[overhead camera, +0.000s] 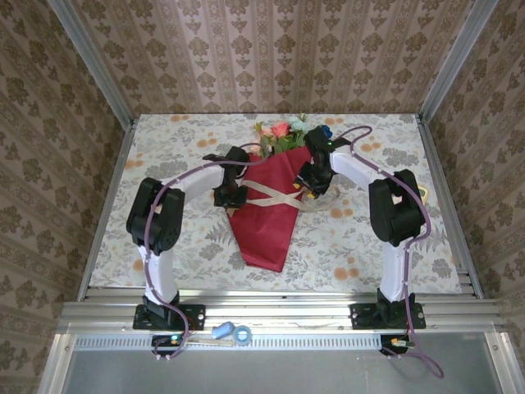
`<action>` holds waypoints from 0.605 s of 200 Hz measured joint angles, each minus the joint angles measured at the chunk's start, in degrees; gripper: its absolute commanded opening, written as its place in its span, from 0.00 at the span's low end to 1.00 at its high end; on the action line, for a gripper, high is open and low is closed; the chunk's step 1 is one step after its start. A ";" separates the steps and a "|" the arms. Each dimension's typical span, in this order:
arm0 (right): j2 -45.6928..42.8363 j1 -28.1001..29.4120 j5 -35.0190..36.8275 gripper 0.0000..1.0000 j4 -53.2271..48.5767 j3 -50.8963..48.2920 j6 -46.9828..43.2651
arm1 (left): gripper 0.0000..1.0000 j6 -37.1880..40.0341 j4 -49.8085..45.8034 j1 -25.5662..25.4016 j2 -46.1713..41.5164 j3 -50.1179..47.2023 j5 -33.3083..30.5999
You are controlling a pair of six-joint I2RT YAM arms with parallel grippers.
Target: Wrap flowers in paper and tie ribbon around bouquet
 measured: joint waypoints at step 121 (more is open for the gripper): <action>1.31 -2.12 -0.46 0.00 4.66 -0.44 3.98 | 0.53 1.49 -0.22 2.12 -7.08 -4.02 1.64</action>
